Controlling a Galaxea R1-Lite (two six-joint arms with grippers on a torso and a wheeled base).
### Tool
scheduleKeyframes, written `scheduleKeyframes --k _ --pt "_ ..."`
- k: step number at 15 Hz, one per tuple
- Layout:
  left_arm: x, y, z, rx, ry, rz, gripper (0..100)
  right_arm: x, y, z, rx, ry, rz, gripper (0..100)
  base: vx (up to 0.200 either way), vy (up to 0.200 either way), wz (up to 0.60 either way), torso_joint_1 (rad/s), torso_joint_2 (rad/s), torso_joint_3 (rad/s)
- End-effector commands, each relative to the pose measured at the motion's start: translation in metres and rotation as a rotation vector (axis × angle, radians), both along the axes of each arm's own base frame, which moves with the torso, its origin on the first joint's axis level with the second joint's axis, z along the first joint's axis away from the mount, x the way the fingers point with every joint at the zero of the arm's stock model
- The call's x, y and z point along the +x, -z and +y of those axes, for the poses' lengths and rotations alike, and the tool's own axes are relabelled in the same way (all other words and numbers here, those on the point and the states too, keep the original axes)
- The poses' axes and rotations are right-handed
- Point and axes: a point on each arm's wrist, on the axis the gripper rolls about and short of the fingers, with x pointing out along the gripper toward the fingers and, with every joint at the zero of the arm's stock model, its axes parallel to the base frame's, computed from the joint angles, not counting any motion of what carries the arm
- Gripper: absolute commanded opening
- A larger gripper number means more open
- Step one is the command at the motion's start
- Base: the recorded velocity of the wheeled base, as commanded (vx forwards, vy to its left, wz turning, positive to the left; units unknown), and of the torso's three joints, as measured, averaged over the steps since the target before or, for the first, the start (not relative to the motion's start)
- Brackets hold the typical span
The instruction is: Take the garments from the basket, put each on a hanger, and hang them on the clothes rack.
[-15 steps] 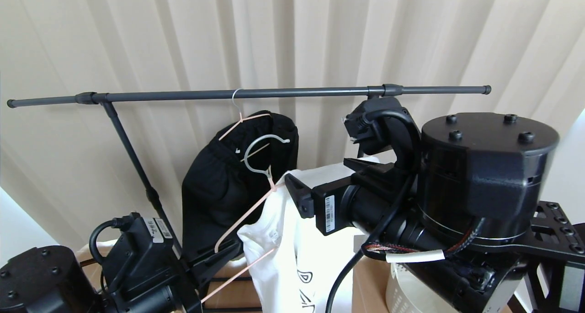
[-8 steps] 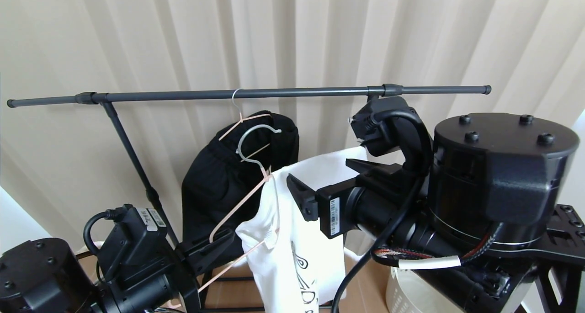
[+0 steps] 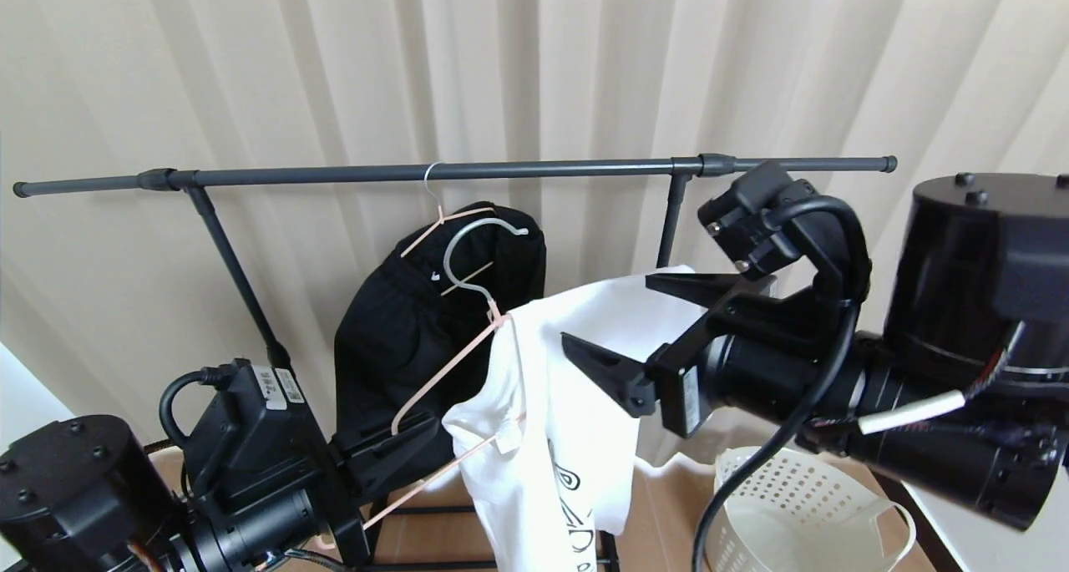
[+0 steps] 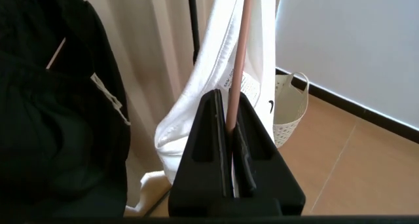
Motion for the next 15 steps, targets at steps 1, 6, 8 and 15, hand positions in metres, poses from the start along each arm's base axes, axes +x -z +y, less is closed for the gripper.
scheduleKeyframes --k 1,6,8,15 --pt "0.014 -0.001 0.005 -0.007 0.007 -0.012 0 0.023 -0.012 -0.066 -0.086 -0.071 -0.061 100 0.0 0.0 0.0 0.0 0.0 0.0" --pt "0.023 0.018 0.001 0.069 0.122 0.002 0 0.036 -0.018 -0.113 -0.266 -0.26 -0.078 100 0.0 0.0 0.0 0.0 0.0 0.0" --pt "0.022 0.018 0.001 0.082 0.154 -0.015 0 0.04 -0.017 -0.118 -0.372 -0.339 -0.064 100 0.0 0.0 0.0 0.0 0.0 0.0" --pt "0.011 0.025 -0.016 0.123 0.252 -0.025 0 0.073 -0.007 -0.092 -0.614 -0.609 0.065 100 0.0 0.0 0.0 0.0 0.0 0.0"
